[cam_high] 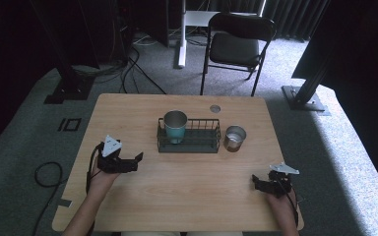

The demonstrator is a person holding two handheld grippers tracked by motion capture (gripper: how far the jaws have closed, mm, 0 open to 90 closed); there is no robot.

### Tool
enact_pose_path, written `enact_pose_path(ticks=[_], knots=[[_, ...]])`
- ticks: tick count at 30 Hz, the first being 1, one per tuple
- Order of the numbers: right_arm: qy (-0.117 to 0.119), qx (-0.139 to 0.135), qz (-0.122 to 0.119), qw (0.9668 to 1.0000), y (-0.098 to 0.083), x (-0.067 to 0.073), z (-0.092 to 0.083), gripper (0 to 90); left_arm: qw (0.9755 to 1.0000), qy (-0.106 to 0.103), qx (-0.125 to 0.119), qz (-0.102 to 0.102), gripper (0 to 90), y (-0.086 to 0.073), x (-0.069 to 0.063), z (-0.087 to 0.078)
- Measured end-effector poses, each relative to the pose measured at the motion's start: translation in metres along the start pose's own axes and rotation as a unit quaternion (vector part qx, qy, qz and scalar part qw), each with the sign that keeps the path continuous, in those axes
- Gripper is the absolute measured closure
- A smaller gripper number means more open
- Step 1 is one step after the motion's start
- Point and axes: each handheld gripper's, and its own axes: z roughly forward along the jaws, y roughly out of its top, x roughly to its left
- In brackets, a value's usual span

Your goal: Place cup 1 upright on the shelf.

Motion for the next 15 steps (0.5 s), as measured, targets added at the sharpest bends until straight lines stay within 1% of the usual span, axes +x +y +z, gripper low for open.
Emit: enact_pose_path(ticks=[3,4,5,6,7,8,9,10,11,12,13,14,15], knots=[[0.0,0.0,0.0,1.0,0.0,0.0,0.0,11.7,1.0,0.003,0.006,0.006,1.1,-0.007,0.002,0.0],[0.0,0.0,0.0,1.0,0.0,0.0,0.0,11.7,1.0,0.003,0.006,0.006,1.1,-0.007,0.002,0.0],[0.0,0.0,0.0,1.0,0.0,0.0,0.0,11.7,0.9998,0.002,0.019,0.011,1.1,-0.012,0.002,0.001],[0.0,0.0,0.0,1.0,0.0,0.0,0.0,11.7,0.9998,0.002,0.019,0.011,1.1,-0.012,0.002,0.001],[0.0,0.0,0.0,1.0,0.0,0.0,0.0,11.7,0.9997,-0.001,0.024,0.008,1.1,-0.016,0.002,0.0],[0.0,0.0,0.0,1.0,0.0,0.0,0.0,11.7,0.9997,-0.001,0.024,0.008,1.1,-0.016,0.002,0.0],[0.0,0.0,0.0,1.0,0.0,0.0,0.0,11.7,0.9997,0.001,0.023,0.002,1.1,-0.02,0.003,0.0],[0.0,0.0,0.0,1.0,0.0,0.0,0.0,11.7,0.9997,0.001,0.023,0.002,1.1,-0.02,0.003,0.0],[-0.001,0.0,0.001,1.0,0.0,0.0,0.0,11.7,0.9998,0.004,0.022,-0.001,1.1,-0.024,0.004,0.001],[-0.001,0.0,0.001,1.0,0.0,0.0,0.0,11.7,0.9998,0.004,0.022,-0.001,1.1,-0.024,0.004,0.001],[-0.001,0.0,0.0,1.0,0.0,0.0,0.0,11.7,0.9996,0.01,0.027,-0.001,1.1,-0.028,0.004,0.002],[-0.001,0.0,0.001,1.0,0.0,0.0,0.0,11.7,0.9996,0.01,0.027,-0.001,1.1,-0.028,0.004,0.002],[-0.001,0.0,0.0,1.0,0.0,0.0,0.0,11.7,0.9994,0.012,0.032,-0.006,1.1,-0.033,0.006,0.002]])
